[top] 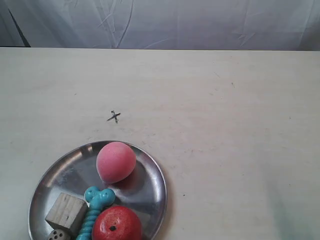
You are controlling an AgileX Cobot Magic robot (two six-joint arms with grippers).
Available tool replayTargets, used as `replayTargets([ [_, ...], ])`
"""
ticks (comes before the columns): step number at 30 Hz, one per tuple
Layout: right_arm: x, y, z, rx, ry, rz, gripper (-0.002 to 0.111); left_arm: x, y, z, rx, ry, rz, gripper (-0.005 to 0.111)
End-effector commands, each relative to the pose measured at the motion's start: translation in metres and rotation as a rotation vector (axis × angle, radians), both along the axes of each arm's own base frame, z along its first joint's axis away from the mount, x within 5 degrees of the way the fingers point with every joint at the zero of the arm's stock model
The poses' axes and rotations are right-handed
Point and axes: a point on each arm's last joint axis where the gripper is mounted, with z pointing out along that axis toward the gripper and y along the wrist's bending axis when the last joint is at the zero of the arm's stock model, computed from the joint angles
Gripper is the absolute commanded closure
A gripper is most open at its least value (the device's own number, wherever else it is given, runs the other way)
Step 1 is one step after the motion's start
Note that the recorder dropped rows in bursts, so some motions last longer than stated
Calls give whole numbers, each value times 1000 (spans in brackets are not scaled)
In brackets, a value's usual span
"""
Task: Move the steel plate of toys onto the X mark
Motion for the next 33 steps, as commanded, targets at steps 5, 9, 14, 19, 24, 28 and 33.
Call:
replayTargets([
  [5, 0, 0, 0, -2, -7, -6, 108, 0, 0, 0, -4, -8, 3, 106],
  [9, 0, 0, 0, -2, -7, -6, 108, 0, 0, 0, -4, -8, 3, 106],
  [14, 0, 3, 3, 206, -40, -4, 108, 0, 0, 0, -4, -8, 3, 106],
  [19, 0, 12, 9, 948, -39, 8, 108, 0, 0, 0, 0, -7, 3, 106],
  [24, -1, 15, 9, 1011, -15, 20, 108, 0, 2, 7, 152, -66, 3, 106],
  [28, -1, 15, 9, 1028, -11, 23, 108, -1, -2, 29, -25, -340, -23, 106],
  [33, -1, 19, 11, 1215, 10, 46, 108, -11, 1, 56, -204, -675, -24, 106],
])
